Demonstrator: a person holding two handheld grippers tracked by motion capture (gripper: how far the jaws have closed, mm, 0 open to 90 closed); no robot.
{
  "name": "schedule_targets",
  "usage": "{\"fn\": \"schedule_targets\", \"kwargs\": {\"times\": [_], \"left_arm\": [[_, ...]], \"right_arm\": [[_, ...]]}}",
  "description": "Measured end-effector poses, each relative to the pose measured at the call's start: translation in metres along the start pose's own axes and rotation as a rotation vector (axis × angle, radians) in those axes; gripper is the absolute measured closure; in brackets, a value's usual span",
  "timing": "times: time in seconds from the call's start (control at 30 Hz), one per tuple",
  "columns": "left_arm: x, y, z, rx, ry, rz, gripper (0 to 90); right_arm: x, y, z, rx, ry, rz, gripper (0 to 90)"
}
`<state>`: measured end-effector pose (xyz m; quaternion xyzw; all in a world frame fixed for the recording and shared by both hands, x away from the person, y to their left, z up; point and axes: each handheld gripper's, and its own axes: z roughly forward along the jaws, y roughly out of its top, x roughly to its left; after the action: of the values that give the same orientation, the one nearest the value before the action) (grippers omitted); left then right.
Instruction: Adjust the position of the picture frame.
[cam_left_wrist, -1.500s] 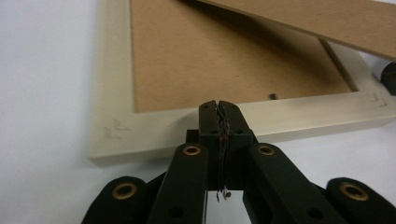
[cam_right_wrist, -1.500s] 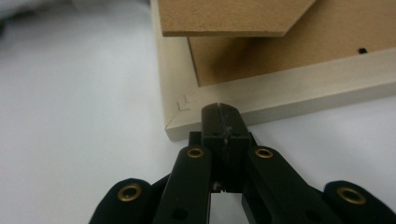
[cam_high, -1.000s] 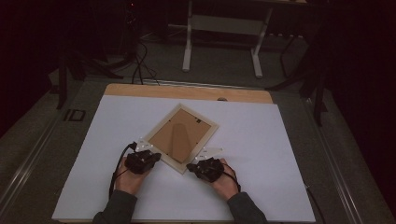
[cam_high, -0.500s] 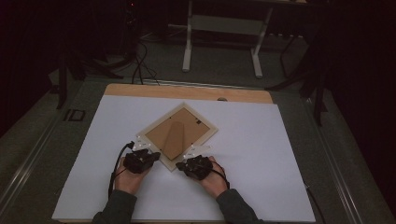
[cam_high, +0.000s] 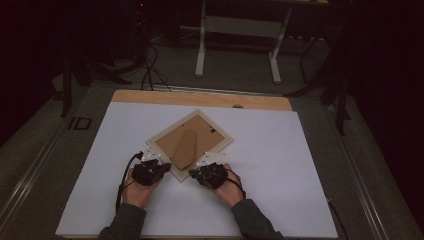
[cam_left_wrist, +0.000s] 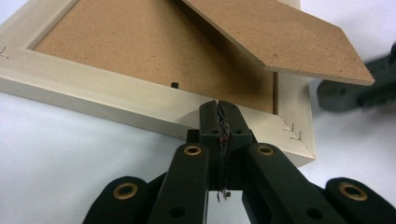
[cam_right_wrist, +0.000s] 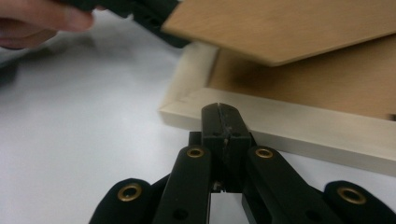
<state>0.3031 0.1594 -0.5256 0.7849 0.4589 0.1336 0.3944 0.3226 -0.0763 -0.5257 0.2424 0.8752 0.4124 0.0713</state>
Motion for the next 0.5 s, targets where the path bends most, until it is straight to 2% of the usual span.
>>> {"fn": "schedule_targets", "kwargs": {"times": [0.1,0.13,0.17,0.2,0.3,0.33,0.37,0.4,0.43,0.47,0.5], "left_arm": [[0.000,0.000,0.000,0.001,0.001,0.001,90.0],[0.000,0.000,0.000,0.001,0.003,0.001,90.0],[0.000,0.000,0.000,0.001,0.003,0.001,90.0],[0.000,0.000,0.000,0.004,0.008,0.002,90.0],[0.000,0.000,-0.001,0.004,0.011,0.003,90.0],[0.000,0.000,-0.003,0.003,0.017,0.003,90.0],[0.000,0.000,-0.003,0.003,0.017,0.003,90.0],[0.001,-0.001,-0.003,0.001,0.020,0.002,90.0],[0.001,-0.001,-0.004,0.002,0.022,0.002,90.0],[0.002,-0.001,-0.003,0.006,0.022,-0.002,90.0],[0.002,-0.001,-0.003,0.006,0.022,-0.002,90.0]], "right_arm": [[-0.008,0.001,-0.005,-0.002,-0.017,0.008,90.0],[-0.016,0.001,-0.009,-0.002,-0.040,0.023,90.0],[-0.016,0.001,-0.009,-0.002,-0.040,0.023,90.0],[-0.026,0.001,-0.013,-0.003,-0.063,0.041,90.0],[-0.033,0.002,-0.016,-0.005,-0.079,0.052,90.0],[-0.040,0.003,-0.018,-0.006,-0.099,0.055,90.0],[-0.040,0.003,-0.018,-0.006,-0.099,0.055,90.0],[-0.049,0.003,-0.020,-0.009,-0.129,0.063,90.0],[-0.049,0.003,-0.020,-0.009,-0.129,0.063,90.0],[-0.057,0.001,-0.021,-0.008,-0.152,0.077,90.0],[-0.057,0.001,-0.021,-0.008,-0.152,0.077,90.0]]}}
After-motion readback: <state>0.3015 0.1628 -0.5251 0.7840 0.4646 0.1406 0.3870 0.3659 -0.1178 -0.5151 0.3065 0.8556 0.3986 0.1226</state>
